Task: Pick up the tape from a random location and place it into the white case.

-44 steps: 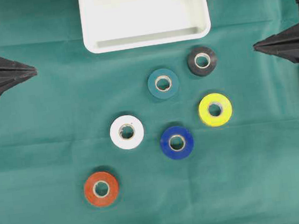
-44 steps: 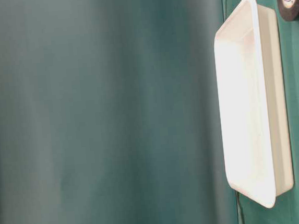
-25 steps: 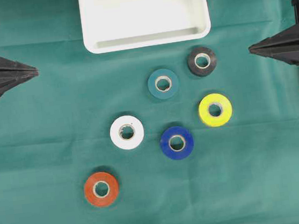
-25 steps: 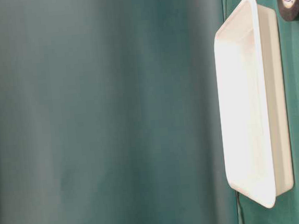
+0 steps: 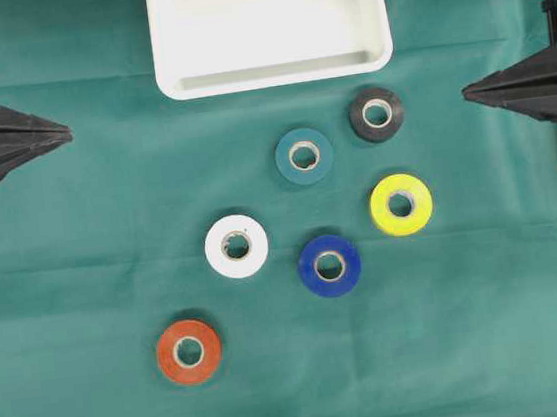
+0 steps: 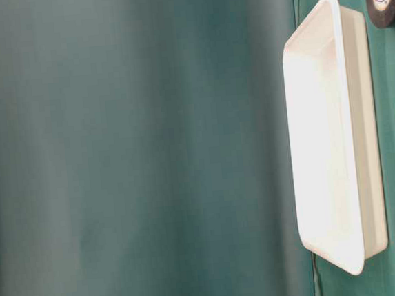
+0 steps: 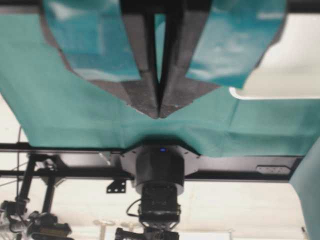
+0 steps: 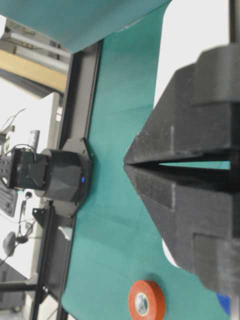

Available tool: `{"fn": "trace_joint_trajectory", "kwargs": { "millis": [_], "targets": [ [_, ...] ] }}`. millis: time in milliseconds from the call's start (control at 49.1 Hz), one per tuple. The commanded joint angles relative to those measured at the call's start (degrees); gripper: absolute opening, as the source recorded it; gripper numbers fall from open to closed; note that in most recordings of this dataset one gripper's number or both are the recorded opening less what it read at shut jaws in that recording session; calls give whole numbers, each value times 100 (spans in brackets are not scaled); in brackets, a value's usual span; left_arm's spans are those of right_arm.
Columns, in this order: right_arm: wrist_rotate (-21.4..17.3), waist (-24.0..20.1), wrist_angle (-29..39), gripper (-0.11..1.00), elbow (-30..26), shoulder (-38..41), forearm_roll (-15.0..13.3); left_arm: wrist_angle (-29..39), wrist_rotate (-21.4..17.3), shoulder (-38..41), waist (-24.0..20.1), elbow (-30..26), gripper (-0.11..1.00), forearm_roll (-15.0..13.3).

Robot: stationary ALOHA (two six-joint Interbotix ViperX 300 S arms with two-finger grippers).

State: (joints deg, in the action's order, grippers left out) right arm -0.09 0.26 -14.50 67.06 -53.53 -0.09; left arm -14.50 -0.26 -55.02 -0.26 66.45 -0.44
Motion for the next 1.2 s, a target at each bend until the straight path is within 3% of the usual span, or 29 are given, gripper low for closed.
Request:
{"fn": "trace_joint_trajectory", "kwargs": {
  "millis": [0, 244, 346, 794, 1182],
  "targets": [
    [-9, 9, 18, 0, -149, 18, 18, 35, 9, 44, -18, -141, 12, -9],
    [-9, 9, 53, 0, -158, 26, 18, 220, 9, 44, -9, -141, 81, -9],
    [-9, 9, 114, 0, -176, 26, 18, 264, 26, 44, -9, -141, 98, -9],
    [-9, 9, 220, 0, -220, 35, 9, 264, 44, 44, 70, -202, 100, -9],
    [0, 9, 220, 0, -229, 70, 0, 352, 44, 44, 967, -246, 100, -9]
  ]
}}
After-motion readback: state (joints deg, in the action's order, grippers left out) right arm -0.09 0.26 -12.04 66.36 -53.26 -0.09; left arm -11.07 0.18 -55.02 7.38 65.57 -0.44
